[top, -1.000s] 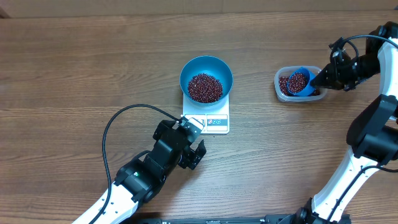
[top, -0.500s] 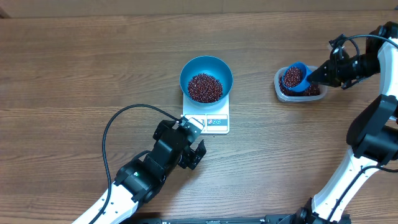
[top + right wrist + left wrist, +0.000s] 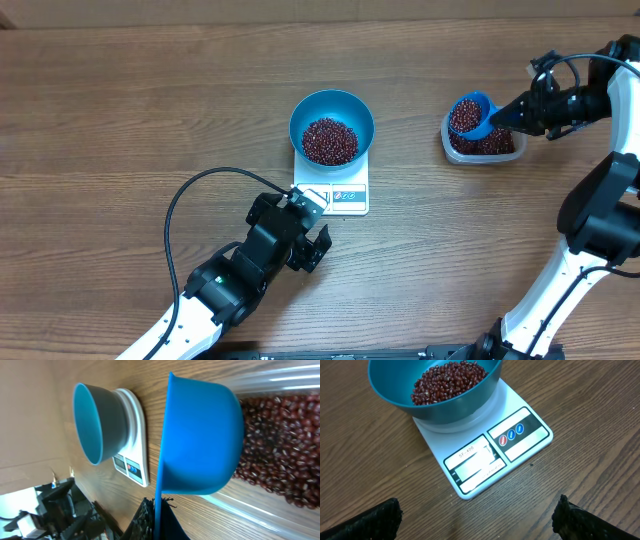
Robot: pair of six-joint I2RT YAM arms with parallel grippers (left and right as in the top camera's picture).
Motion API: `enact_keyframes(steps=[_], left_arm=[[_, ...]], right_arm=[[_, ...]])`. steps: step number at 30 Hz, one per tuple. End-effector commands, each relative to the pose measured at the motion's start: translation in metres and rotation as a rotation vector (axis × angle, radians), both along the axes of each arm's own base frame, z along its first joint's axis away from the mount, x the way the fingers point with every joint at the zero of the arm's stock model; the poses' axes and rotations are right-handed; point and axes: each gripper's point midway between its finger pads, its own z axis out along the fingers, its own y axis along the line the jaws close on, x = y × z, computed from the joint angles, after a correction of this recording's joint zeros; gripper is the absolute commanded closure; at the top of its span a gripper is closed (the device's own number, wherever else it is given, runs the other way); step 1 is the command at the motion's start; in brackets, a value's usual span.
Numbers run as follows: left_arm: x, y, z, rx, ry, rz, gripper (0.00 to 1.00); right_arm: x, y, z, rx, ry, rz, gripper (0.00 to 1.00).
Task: Scoop item into bowl and weigh 150g on scale
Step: 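Lift the filled scoop and carry it left over the teal bowl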
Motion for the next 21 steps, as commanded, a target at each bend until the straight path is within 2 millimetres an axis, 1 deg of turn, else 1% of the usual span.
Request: enact_keyframes(steps=[1,3,6,9,10,13,15,18,21], left_arm=[[0.001,0.004,0.000,0.011,-0.011,0.005,0.01],[0.001,0.004,0.000,0.011,-0.011,0.005,0.00],[0.001,0.004,0.000,0.011,-0.011,0.005,0.00],[0.001,0.004,0.000,0.011,-0.011,0.005,0.00],[0.001,0.004,0.000,0.011,-0.011,0.005,0.00],[0.001,0.004,0.000,0.011,-0.011,0.005,0.01],[0.001,0.004,0.000,0.011,-0.011,0.005,0.00],[0.001,0.004,0.000,0.011,-0.011,0.005,0.00],[0.001,0.004,0.000,0.011,-0.011,0.005,0.01]], right_arm=[[0.004,0.005,0.052,0.035,-0.130,-0.035,0.96],[0.005,0.011,0.066,0.064,-0.165,-0.038,0.96],[0.005,0.020,0.081,0.100,-0.206,-0.033,0.96],[0.005,0.034,0.096,0.152,-0.240,-0.019,0.96],[0.006,0.037,0.099,0.159,-0.245,-0.016,0.96],[0.005,0.055,0.106,0.196,-0.245,0.008,0.96],[0.004,0.071,0.110,0.219,-0.243,0.037,0.96],[0.001,0.100,0.111,0.235,-0.230,0.097,0.96],[-0.004,0.133,0.111,0.244,-0.218,0.168,0.96]])
